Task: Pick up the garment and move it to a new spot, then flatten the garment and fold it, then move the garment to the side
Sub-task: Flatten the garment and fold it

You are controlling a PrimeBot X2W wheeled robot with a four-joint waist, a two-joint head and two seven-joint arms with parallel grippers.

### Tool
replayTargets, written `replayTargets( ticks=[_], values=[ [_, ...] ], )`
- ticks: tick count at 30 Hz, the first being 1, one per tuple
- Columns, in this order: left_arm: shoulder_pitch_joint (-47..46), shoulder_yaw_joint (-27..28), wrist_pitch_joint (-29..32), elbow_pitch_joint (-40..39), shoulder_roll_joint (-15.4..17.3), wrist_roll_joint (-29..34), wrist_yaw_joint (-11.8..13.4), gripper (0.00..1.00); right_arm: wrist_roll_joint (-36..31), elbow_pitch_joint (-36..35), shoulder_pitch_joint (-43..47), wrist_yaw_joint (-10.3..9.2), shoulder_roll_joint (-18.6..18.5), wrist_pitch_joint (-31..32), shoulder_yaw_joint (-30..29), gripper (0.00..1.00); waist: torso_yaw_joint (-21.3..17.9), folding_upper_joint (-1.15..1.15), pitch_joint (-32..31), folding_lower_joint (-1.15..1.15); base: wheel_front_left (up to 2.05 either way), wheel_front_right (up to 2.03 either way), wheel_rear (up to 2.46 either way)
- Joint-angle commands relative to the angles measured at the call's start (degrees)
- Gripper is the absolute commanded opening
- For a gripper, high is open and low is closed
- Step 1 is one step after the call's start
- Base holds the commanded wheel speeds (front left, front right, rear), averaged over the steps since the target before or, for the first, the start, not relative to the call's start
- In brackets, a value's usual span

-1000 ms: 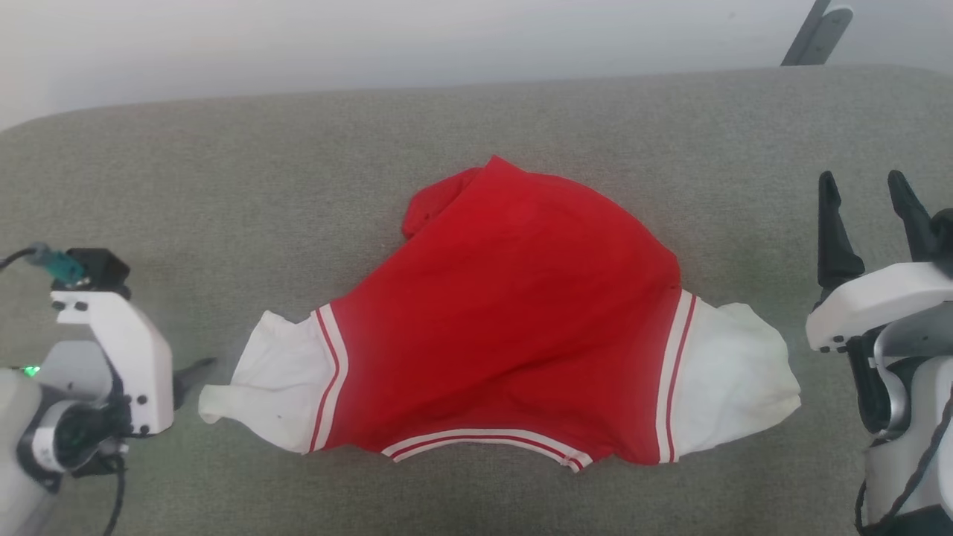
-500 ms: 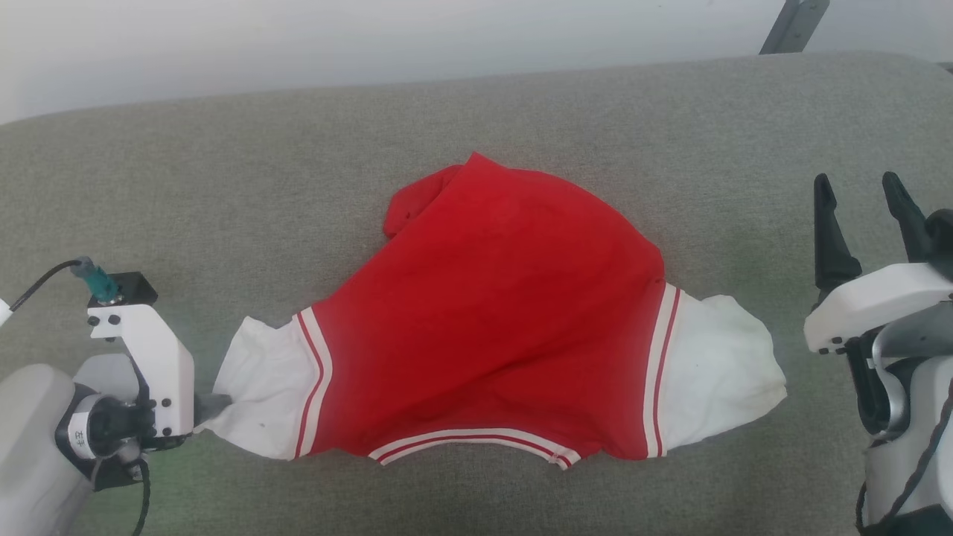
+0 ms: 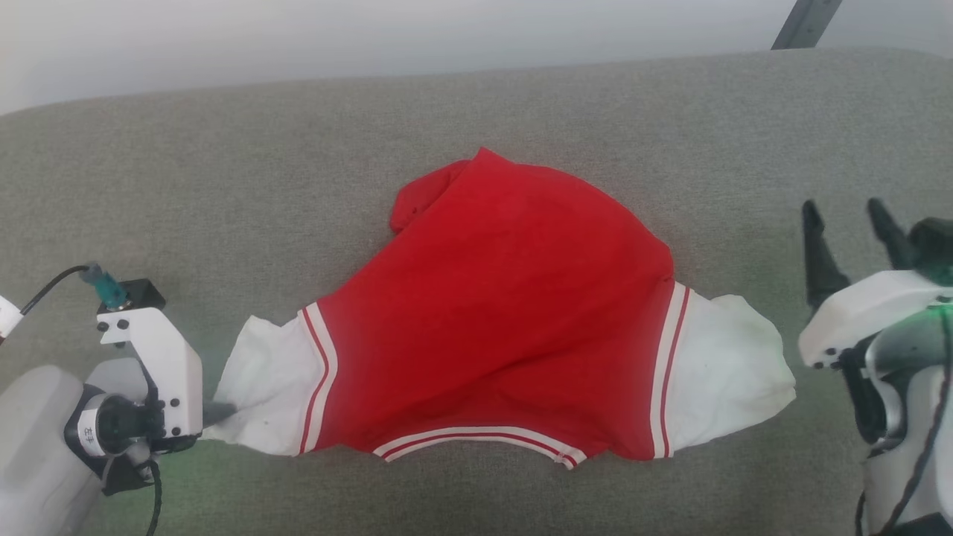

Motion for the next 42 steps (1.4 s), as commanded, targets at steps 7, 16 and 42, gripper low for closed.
replayTargets(
  ticks=[7,16,42],
  values=[
    [1.6,-1.2,-2.3,2.9,-3.3,0.0,-2.1,0.00,4.8,1.9,2.7,-0.09,-3.3,12.3,5.3,1.00,0.7,0.00,0.3,0.00,0.00,0.00,0.00],
    [-0.5,-1.4,-4.7,2.3,-4.3,1.2,-3.5,0.00,10.7,0.4,7.1,-0.09,-8.5,29.4,9.9,1.00,2.7,0.00,1.1,0.00,0.00,0.00,0.00],
    [-5.2,1.7,-9.6,-5.4,-2.6,2.3,-2.8,0.00,13.3,-6.7,4.3,-0.09,-9.1,38.7,3.5,0.00,6.1,0.00,1.2,0.00,0.00,0.00,0.00]
  ],
)
